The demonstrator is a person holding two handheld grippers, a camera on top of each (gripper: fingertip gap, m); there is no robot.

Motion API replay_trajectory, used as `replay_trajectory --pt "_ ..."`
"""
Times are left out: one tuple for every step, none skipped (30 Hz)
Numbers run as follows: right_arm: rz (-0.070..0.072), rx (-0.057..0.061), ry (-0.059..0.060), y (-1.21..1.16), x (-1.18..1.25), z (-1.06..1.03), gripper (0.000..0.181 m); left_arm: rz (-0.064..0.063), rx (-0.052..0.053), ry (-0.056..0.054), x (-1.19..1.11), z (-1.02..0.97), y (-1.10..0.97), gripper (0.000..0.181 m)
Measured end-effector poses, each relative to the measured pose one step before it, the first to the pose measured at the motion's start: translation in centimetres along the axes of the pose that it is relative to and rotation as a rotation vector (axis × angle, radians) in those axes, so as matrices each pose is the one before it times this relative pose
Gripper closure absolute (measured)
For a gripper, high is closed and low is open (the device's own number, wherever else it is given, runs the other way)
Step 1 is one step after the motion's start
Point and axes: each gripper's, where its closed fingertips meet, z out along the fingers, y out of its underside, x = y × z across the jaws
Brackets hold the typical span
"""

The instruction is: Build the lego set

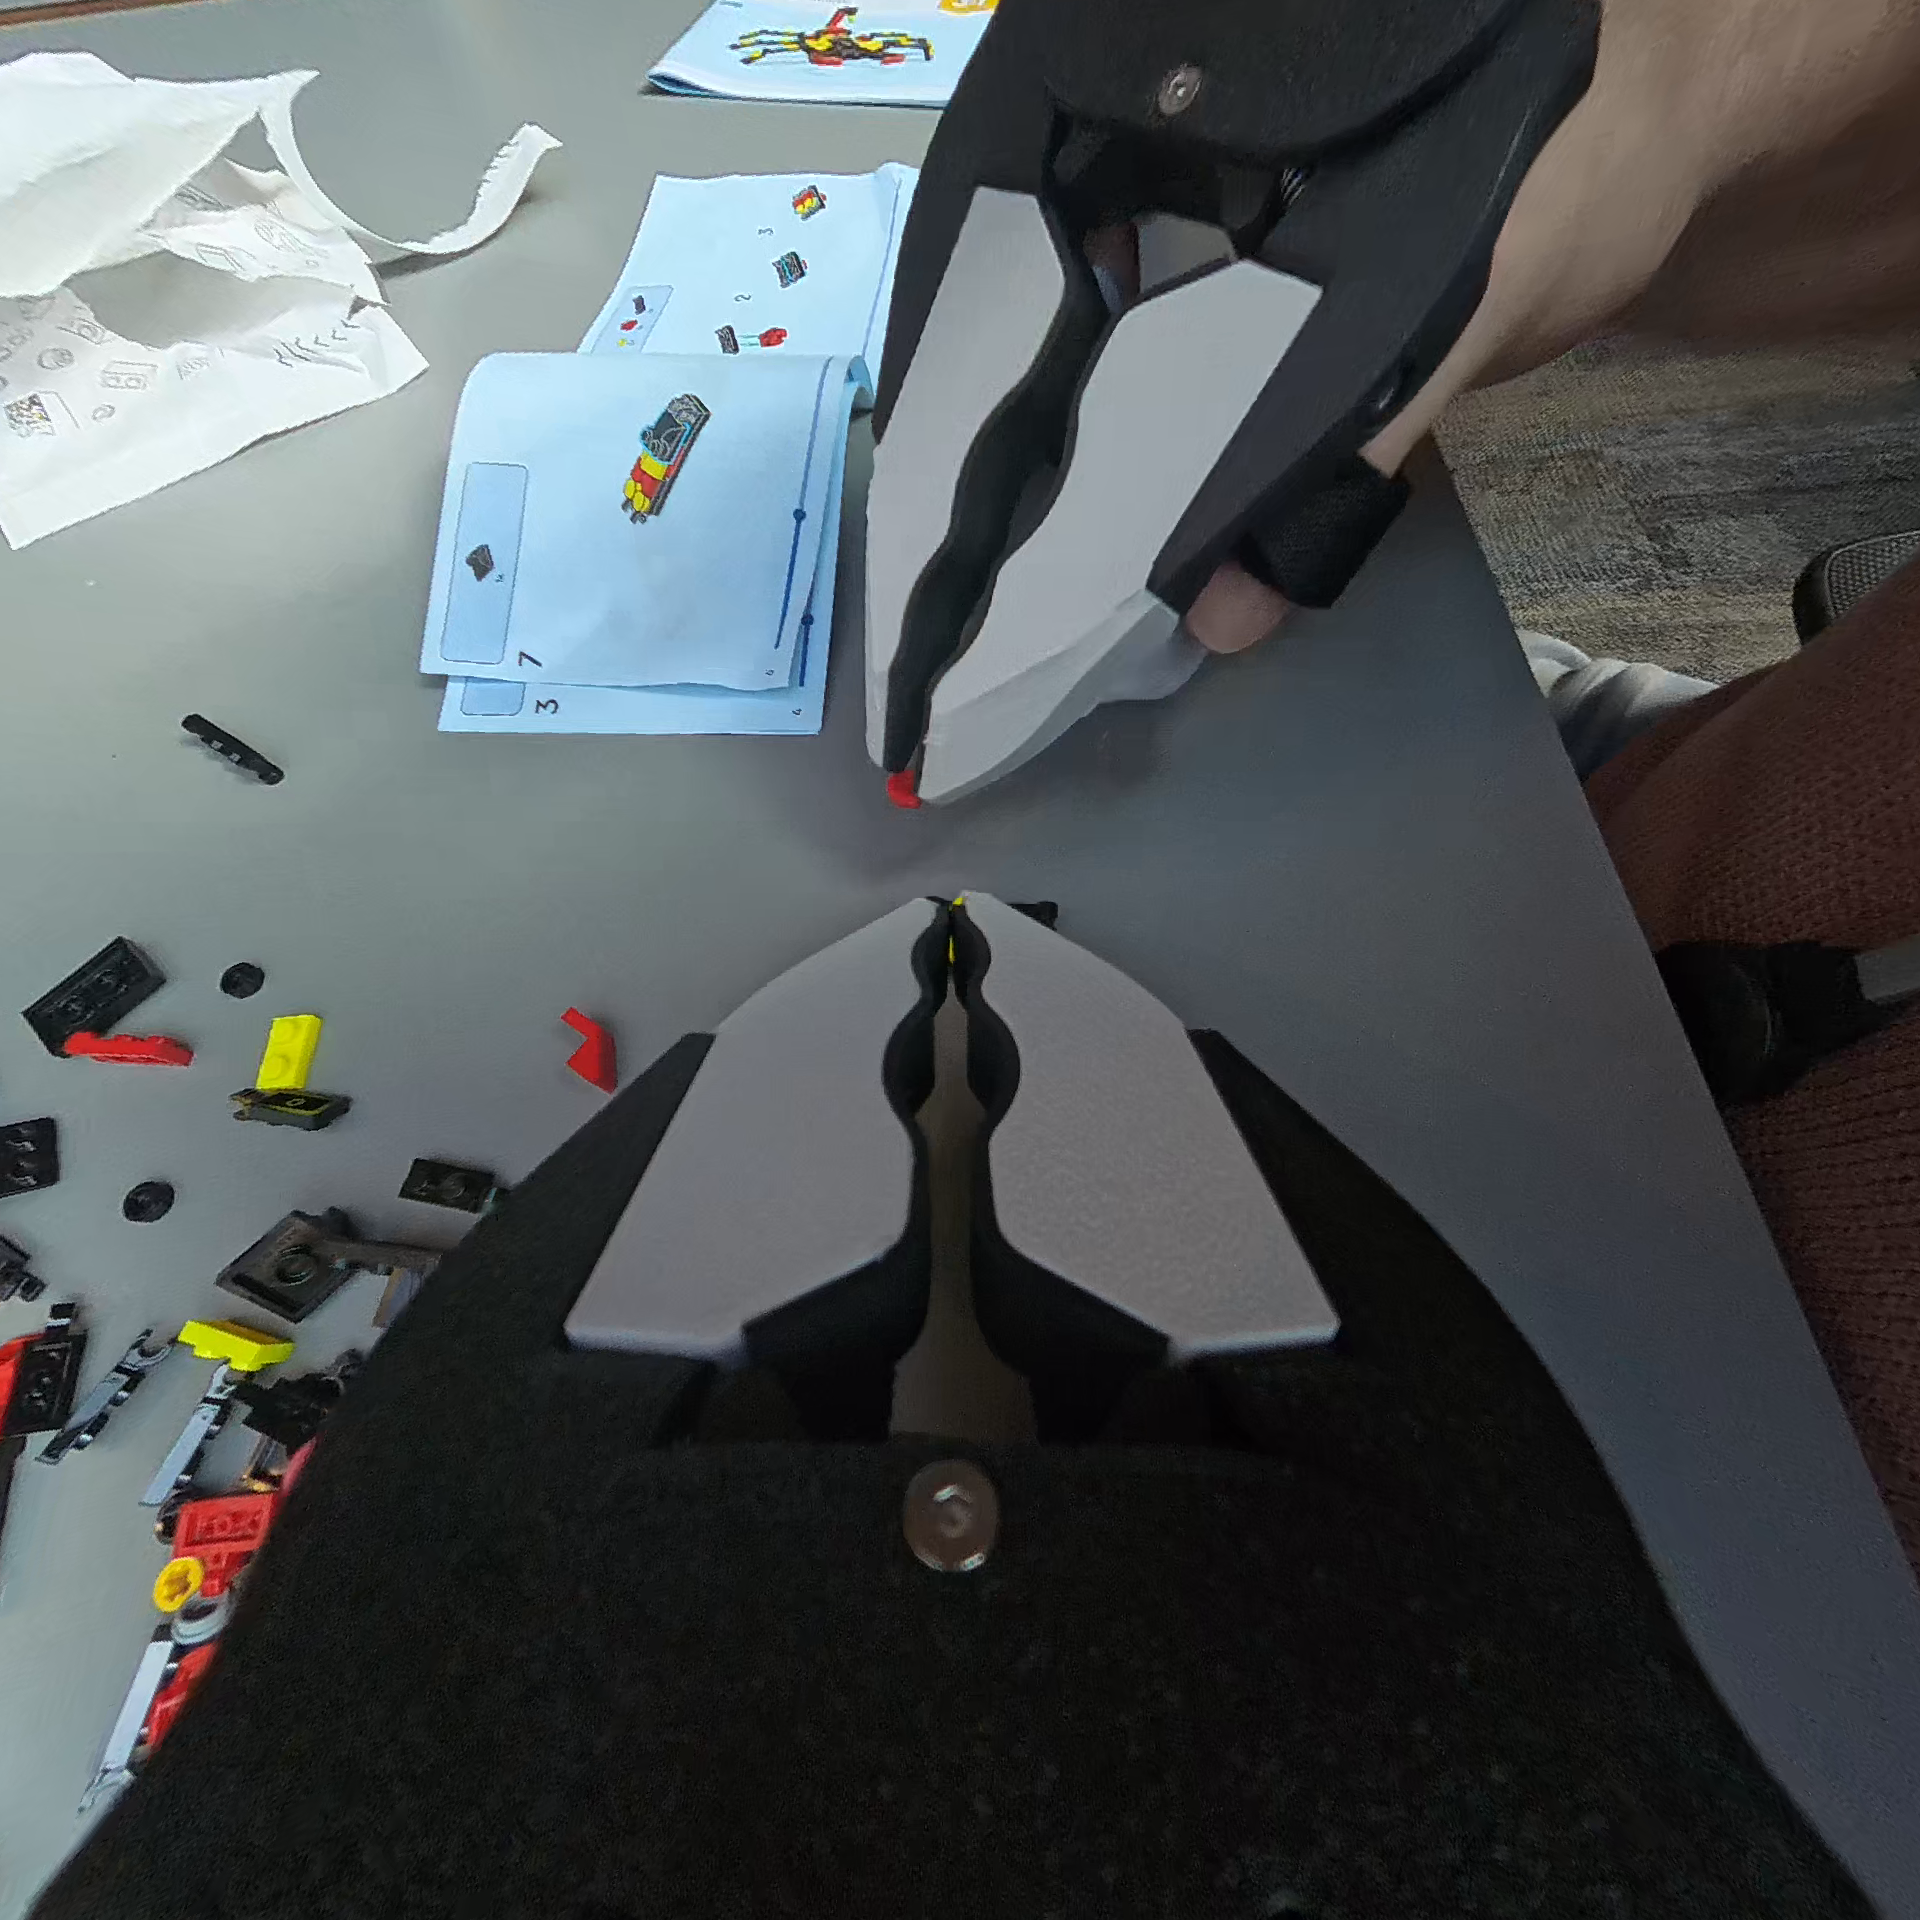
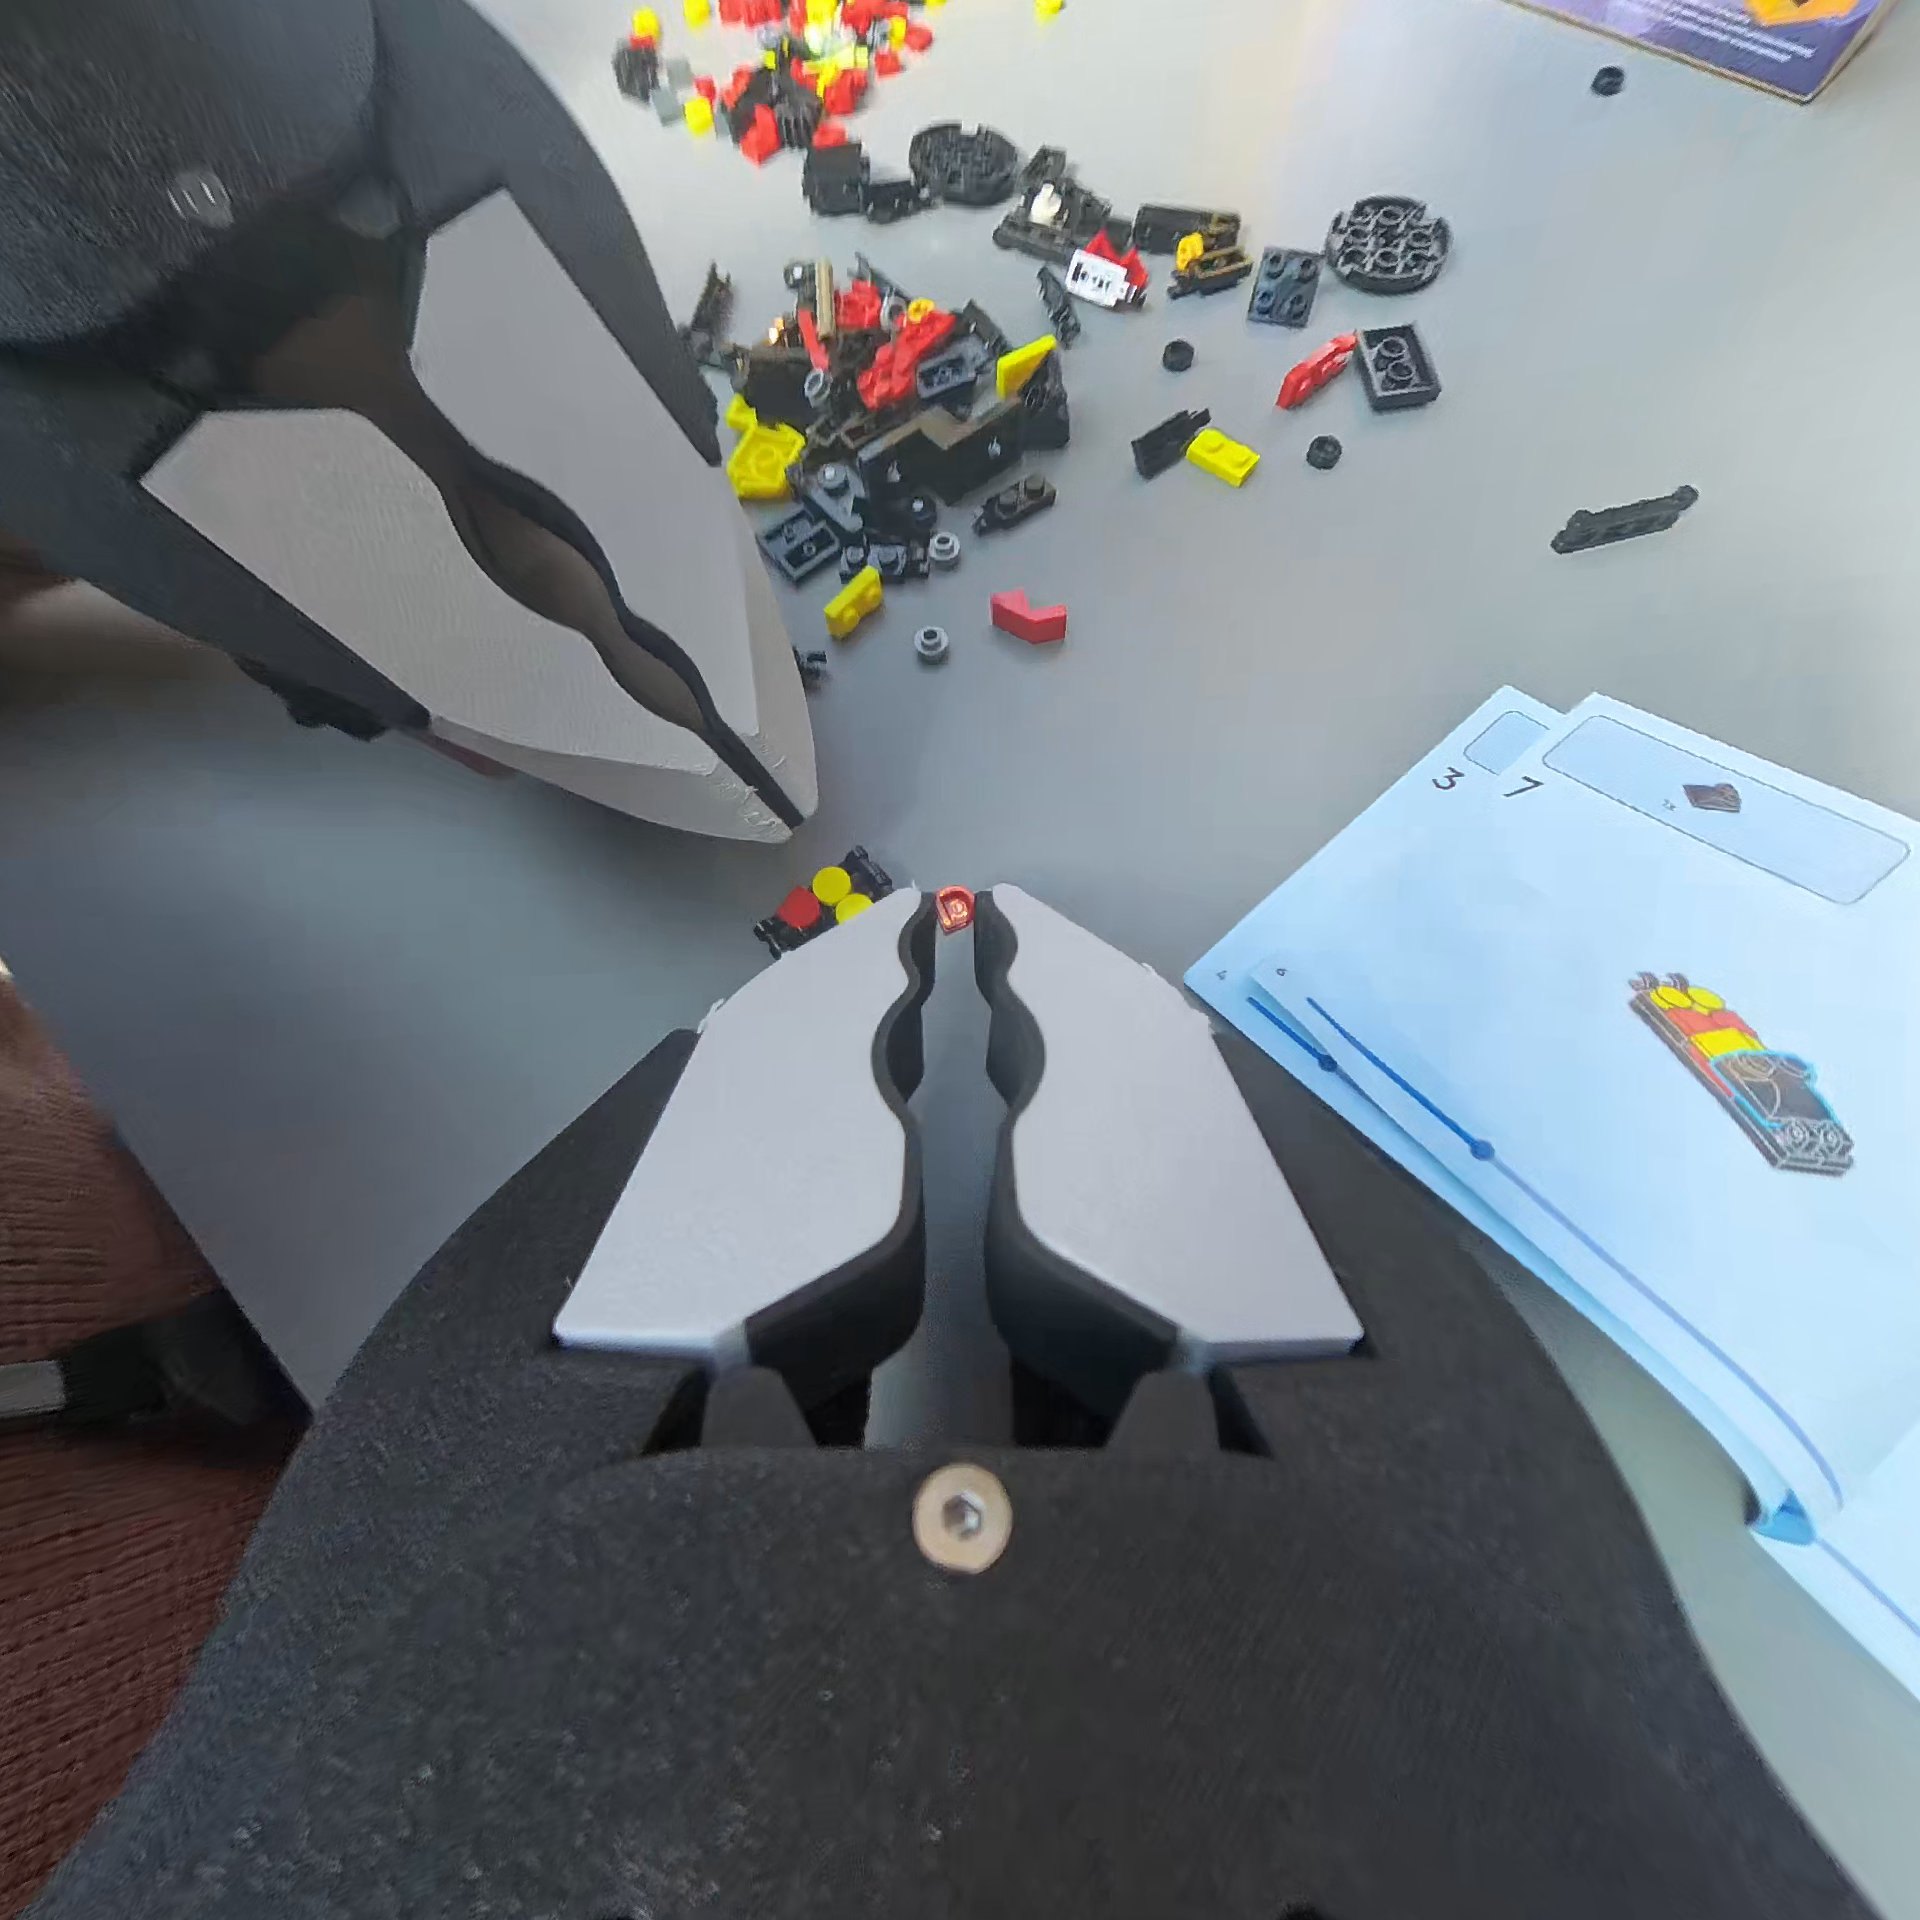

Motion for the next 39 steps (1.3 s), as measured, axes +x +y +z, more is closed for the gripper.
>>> replay_trajectory --pt "0.0689 0.0519 -0.0404 -0.588 -0.057 -0.612 0.175 0.0025 0.0219 -0.025 -0.32 -0.077 -0.379 0.181" --pt "0.0831 0.0586 -0.0619 -0.686 -0.33 -0.655 0.175 0.012 0.0317 -0.04 -0.471 -0.102 -0.582 0.181" --pt "0.0904 0.0631 -0.0584 -0.777 -0.315 -0.647 0.175 0.0232 0.041 -0.05 -0.541 -0.126 -0.803 0.181" --pt "0.0753 0.06 -0.0478 -0.764 -0.263 -0.619 0.175 0.0293 0.0501 -0.045 -0.439 -0.138 -0.997 0.181" --pt "0.0665 0.0566 -0.034 -0.737 -0.139 -0.557 0.175 0.0294 0.0483 -0.0277 -0.18 -0.081 -1.043 0.181" --pt "0.0707 0.0629 -0.0403 -0.84 -0.233 -0.535 0.175 0.0239 0.0367 -0.0159 -0.062 -0.018 -0.918 0.181" --pt "0.0833 0.0703 -0.0597 -0.956 -0.448 -0.51 0.175 0.0193 0.0301 -0.0134 -0.055 0.025 -0.783 0.181" --pt "0.1027 0.0635 -0.0734 -0.893 -0.601 -0.408 0.176 0.018 0.0307 -0.0092 0.009 0.043 -0.728 0.181" --pt "0.0963 0.0513 -0.0683 -0.683 -0.576 -0.26 0.176 0.0192 0.0327 -0.0114 -0.025 0.015 -0.721 0.181" --pt "0.0866 0.0435 -0.0596 -0.518 -0.486 -0.135 0.176 0.0234 0.0354 -0.0182 -0.121 -0.01 -0.749 0.18" --pt "0.0719 0.0262 -0.0468 -0.251 -0.321 -0.024 0.176 0.0252 0.0332 -0.0168 -0.103 -0.021 -0.734 0.179" --pt "0.0538 0.0155 -0.0319 -0.084 -0.109 0.033 0.176 0.0246 0.032 -0.017 -0.108 -0.023 -0.723 0.179" --pt "0.0372 0.0129 -0.0185 -0.027 0.002 0.04 0.176 0.0263 0.0295 -0.0191 -0.139 0.006 -0.665 0.177" --pt "0.0283 0.0125 -0.0145 -0.024 -0.023 0.056 0.176 0.0262 0.023 -0.0218 -0.193 0.049 -0.552 0.175" --pt "0.0246 0.0021 -0.0204 0.084 -0.178 0.098 0.177 0.022 0.0085 -0.0159 -0.132 0.145 -0.327 0.174" --pt "0.0169 0.0049 -0.0156 0.017 -0.232 0.122 0.176 0.0175 -0.0048 -0.0003 0.049 0.237 -0.102 0.173" --pt "0.0075 0.0047 -0.0107 0.0 -0.233 0.121 0.177 0.0119 -0.0108 0.0006 0.051 0.251 0.03 0.172" --pt "0.0025 0.0012 -0.0085 0.007 -0.224 0.118 0.177 0.0093 -0.0039 -0.0153 -0.161 0.195 -0.011 0.171" --pt "0.0015 -0.005 -0.009 0.071 -0.231 0.133 0.176 0.0073 0.0007 -0.0175 -0.216 0.115 -0.065 0.171" --pt "0.0065 0.0015 -0.0081 -0.008 -0.175 0.086 0.176 0.0063 0.0019 -0.0069 -0.097 0.094 -0.074 0.17" --pt "0.0046 0.0036 -0.002 -0.021 -0.083 0.047 0.176 0.005 0.0049 0.0033 0.062 0.06 -0.121 0.17" --pt "0.0012 -0.0012 -0.0024 0.019 -0.042 0.023 0.177 0.0054 0.0093 0.0014 0.07 0.002 -0.198 0.171" --pt "0.0066 0.0 -0.0026 0.007 -0.036 0.008 0.177 0.0085 0.0093 -0.0064 -0.018 -0.038 -0.175 0.171" --pt "0.007 0.0017 -0.0007 0.0 0.007 0.0 0.177 0.0099 0.0011 -0.0049 -0.016 -0.005 -0.055 0.171" --pt "0.0009 -0.0024 0.0031 0.067 0.064 0.009 0.177 0.0093 -0.0076 -0.0001 0.043 0.044 0.086 0.172" --pt "0.002 -0.0007 0.003 0.052 0.086 -0.01 0.177 0.0084 -0.0062 -0.0009 0.017 0.038 0.081 0.171" --pt "0.0082 -0.0012 -0.0014 0.061 0.051 -0.009 0.177 0.0056 -0.0005 -0.0006 0.015 0.0 0.023 0.172" --pt "0.01 -0.0025 -0.0015 0.074 0.054 -0.002 0.177 0.0018 -0.0007 0.0027 0.039 -0.005 0.034 0.172" --pt "0.0075 -0.0002 0.0042 0.045 0.103 -0.016 0.177 0.0021 -0.0056 0.0044 0.069 -0.004 0.102 0.172" --pt "0.0031 -0.0043 0.0051 0.093 0.122 -0.027 0.178 0.0039 -0.0056 0.0062 0.087 -0.039 0.122 0.172" --pt "0.006 0.0003 0.0044 0.009 0.104 -0.045 0.181 0.0012 -0.0041 0.0088 0.122 -0.022 0.139 0.173" --pt "0.0065 -0.0013 0.0064 0.051 0.139 0.0 0.181 -0.0027 -0.003 0.0065 0.091 -0.01 0.145 0.173" --pt "0.0046 -0.0017 0.0031 0.048 0.122 -0.004 0.181 -0.0041 -0.002 0.0068 0.054 -0.028 0.119 0.173" --pt "0.0019 -0.0014 -0.0009 0.043 0.056 -0.003 0.181 -0.0069 -0.002 0.0081 0.052 -0.031 0.061 0.173" --pt "-0.0006 -0.0013 -0.0024 0.046 0.019 0.026 0.181 -0.0046 -0.0025 0.0073 0.026 -0.049 0.018 0.173" --pt "0.0014 -0.0023 0.0003 0.05 0.045 0.03 0.181 -0.0009 -0.0044 0.0059 0.016 -0.053 0.056 0.173" --pt "-0.0011 0.0054 0.0061 -0.121 0.122 -0.034 0.181 -0.003 -0.0061 0.0067 0.047 -0.072 0.098 0.173" --pt "-0.0076 0.0113 0.0089 -0.284 0.122 -0.134 0.18 -0.01 -0.0037 0.008 0.045 -0.113 0.094 0.173" --pt "-0.0139 0.0025 0.0147 -0.244 0.187 -0.199 0.179 -0.0174 -0.0059 0.0098 0.039 -0.176 0.154 0.173"
